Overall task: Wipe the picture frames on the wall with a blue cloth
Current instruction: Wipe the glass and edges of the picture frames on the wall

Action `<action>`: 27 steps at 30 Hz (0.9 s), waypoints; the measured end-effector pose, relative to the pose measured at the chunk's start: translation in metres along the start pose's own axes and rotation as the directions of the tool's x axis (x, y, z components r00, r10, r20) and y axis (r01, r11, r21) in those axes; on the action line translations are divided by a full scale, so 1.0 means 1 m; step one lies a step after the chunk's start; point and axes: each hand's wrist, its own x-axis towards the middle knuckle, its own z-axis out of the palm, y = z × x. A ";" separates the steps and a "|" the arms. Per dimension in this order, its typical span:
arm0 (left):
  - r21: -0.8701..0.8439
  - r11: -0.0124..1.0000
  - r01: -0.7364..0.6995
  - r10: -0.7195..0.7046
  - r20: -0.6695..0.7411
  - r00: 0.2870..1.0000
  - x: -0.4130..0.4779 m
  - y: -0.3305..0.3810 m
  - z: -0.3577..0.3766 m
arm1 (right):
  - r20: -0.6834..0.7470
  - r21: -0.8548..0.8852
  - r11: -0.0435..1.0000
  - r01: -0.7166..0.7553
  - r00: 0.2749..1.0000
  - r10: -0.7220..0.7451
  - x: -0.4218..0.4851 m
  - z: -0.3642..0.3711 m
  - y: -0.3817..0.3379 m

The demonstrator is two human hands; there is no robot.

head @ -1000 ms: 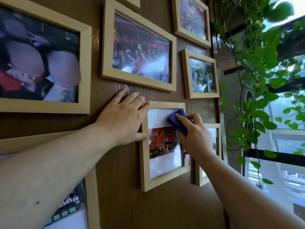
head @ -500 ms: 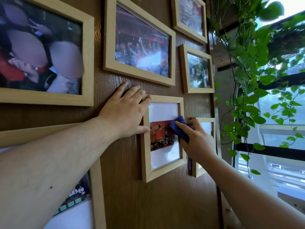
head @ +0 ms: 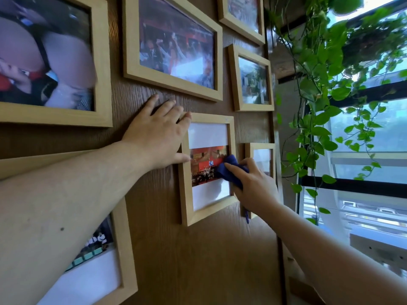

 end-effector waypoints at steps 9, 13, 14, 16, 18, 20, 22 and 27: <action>0.016 1.000 0.014 -0.014 0.011 1.000 0.001 0.003 -0.001 | 0.116 0.059 0.950 0.306 0.944 -0.311 -0.032 -0.009 -0.049; 0.009 1.000 0.019 -0.019 0.027 0.999 0.000 0.004 -0.002 | 0.105 -0.011 0.987 0.162 0.982 -0.160 -0.034 0.000 -0.020; 0.012 1.000 0.021 -0.022 0.028 0.999 0.000 0.004 -0.003 | 0.115 -0.029 0.994 0.105 0.988 -0.101 -0.034 0.002 -0.013; 0.013 1.000 0.025 -0.026 0.028 0.999 0.000 0.004 -0.003 | 0.142 -0.061 0.998 0.020 0.990 -0.011 -0.036 0.005 -0.004; 0.009 1.000 0.030 -0.030 0.029 0.999 0.000 0.004 -0.002 | 0.161 -0.058 0.998 0.006 0.987 0.004 -0.039 0.006 -0.007; 0.007 0.999 0.035 -0.035 0.027 0.999 0.001 0.004 -0.001 | 0.190 -0.019 0.999 0.026 0.982 -0.022 -0.045 0.003 -0.019; 0.009 0.999 0.040 -0.040 0.022 0.999 0.000 0.005 0.001 | 0.218 0.046 0.997 0.059 0.973 -0.068 -0.052 -0.001 -0.034; 0.008 0.999 0.046 -0.046 0.018 0.999 0.000 0.005 0.001 | 0.202 0.135 0.972 0.191 0.955 -0.216 -0.057 -0.010 -0.067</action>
